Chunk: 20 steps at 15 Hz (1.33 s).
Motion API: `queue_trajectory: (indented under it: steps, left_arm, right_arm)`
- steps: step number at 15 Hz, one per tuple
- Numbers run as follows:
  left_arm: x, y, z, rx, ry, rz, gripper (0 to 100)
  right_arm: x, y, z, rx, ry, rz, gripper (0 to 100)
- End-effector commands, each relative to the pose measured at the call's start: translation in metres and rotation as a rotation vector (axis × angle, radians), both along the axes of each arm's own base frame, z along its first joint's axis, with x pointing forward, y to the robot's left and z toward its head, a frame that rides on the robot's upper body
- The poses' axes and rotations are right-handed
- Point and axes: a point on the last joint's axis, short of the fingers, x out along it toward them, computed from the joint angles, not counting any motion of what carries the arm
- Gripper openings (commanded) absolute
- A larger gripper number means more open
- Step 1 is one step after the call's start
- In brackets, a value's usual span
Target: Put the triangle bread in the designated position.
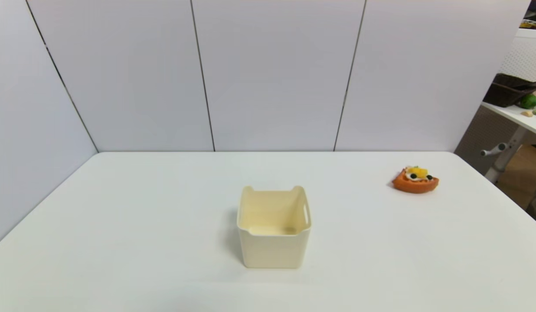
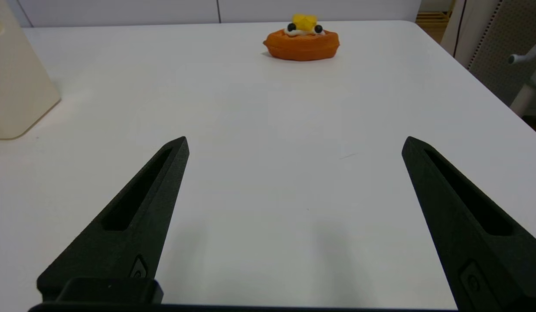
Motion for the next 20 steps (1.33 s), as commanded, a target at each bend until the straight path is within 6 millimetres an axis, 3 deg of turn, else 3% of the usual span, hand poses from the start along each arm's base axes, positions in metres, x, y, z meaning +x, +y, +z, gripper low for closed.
queue_trajectory:
  steps: [1, 3, 5, 8, 12, 15, 18, 20]
  left_arm:
    - [0.000, 0.000, 0.000, 0.000, -0.003, 0.000, 100]
    - [0.000, 0.000, 0.000, 0.000, 0.001, 0.000, 100]
    - [0.000, 0.000, 0.000, 0.000, -0.003, 0.000, 100]
    - [0.000, 0.000, 0.000, 0.000, -0.003, 0.000, 100]
    - [0.000, 0.000, 0.000, 0.000, 0.001, 0.000, 100]
    - [0.000, 0.000, 0.000, 0.000, 0.001, 0.000, 100]
    - [0.000, 0.000, 0.000, 0.000, 0.001, 0.000, 100]
    - [0.000, 0.000, 0.000, 0.000, -0.003, 0.000, 100]
  right_arm:
    - [0.000, 0.000, 0.000, -0.002, 0.005, -0.001, 100]
    - [0.006, 0.000, 0.005, -0.009, 0.054, -0.003, 100]
    - [0.027, 0.000, 0.044, -0.020, 0.051, -0.011, 100]
    - [0.086, -0.001, 0.112, -0.026, -0.004, -0.015, 100]
    - [0.163, -0.002, 0.160, -0.042, 0.058, -0.010, 100]
    - [0.208, -0.002, 0.180, -0.045, 0.067, 0.004, 100]
    - [0.267, -0.003, 0.183, -0.056, 0.134, 0.002, 100]
    - [0.299, -0.011, 0.179, -0.075, 0.298, -0.016, 100]
